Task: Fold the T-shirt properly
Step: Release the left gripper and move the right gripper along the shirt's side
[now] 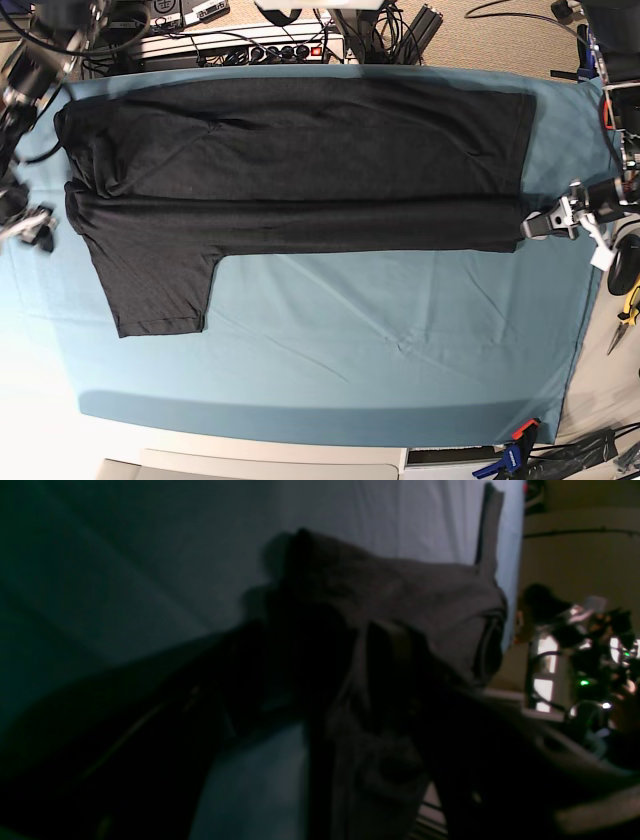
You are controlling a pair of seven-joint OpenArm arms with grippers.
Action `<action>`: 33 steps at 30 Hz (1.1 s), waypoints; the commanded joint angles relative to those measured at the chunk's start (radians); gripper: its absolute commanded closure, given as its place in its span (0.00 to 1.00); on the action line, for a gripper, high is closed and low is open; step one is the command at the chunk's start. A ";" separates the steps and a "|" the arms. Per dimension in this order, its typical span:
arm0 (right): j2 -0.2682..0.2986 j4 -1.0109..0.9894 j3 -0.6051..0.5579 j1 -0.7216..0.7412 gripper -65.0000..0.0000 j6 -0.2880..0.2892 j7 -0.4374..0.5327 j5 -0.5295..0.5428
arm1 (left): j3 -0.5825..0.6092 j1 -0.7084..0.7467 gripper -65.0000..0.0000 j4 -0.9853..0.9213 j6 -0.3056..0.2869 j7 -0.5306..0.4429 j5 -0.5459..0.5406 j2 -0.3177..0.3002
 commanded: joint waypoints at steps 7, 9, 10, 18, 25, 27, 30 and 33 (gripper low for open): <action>-0.068 -0.127 0.011 0.280 0.56 -0.076 0.087 -0.141 | -0.007 -0.084 0.48 0.044 -0.006 0.009 -0.025 -0.076; -0.093 -0.248 0.011 0.345 0.56 -0.083 0.159 -0.192 | -0.007 -0.092 0.48 0.058 -0.006 0.011 -0.025 -0.081; -0.097 -0.314 0.011 0.375 0.56 -0.095 0.191 -0.211 | -0.007 -0.095 0.48 0.063 -0.006 0.016 -0.025 -0.083; -0.103 -0.574 0.011 0.475 0.56 -0.161 0.295 -0.367 | -0.007 -0.094 0.48 0.068 -0.006 0.015 -0.025 -0.085; -0.150 -0.575 0.010 0.457 0.56 -0.192 0.249 -0.384 | -0.007 -0.094 0.48 0.068 -0.006 0.014 -0.025 -0.085; -0.168 -0.575 0.010 0.447 0.56 -0.193 0.248 -0.383 | -0.007 -0.094 0.48 0.068 -0.006 0.013 -0.025 -0.085; -0.190 -0.575 0.010 0.438 0.56 -0.192 0.234 -0.367 | -0.007 -0.094 0.48 0.068 -0.006 0.008 -0.025 -0.085; -0.202 -0.575 0.010 0.433 0.56 -0.191 0.231 -0.349 | -0.007 -0.094 0.48 0.068 -0.006 0.005 -0.025 -0.085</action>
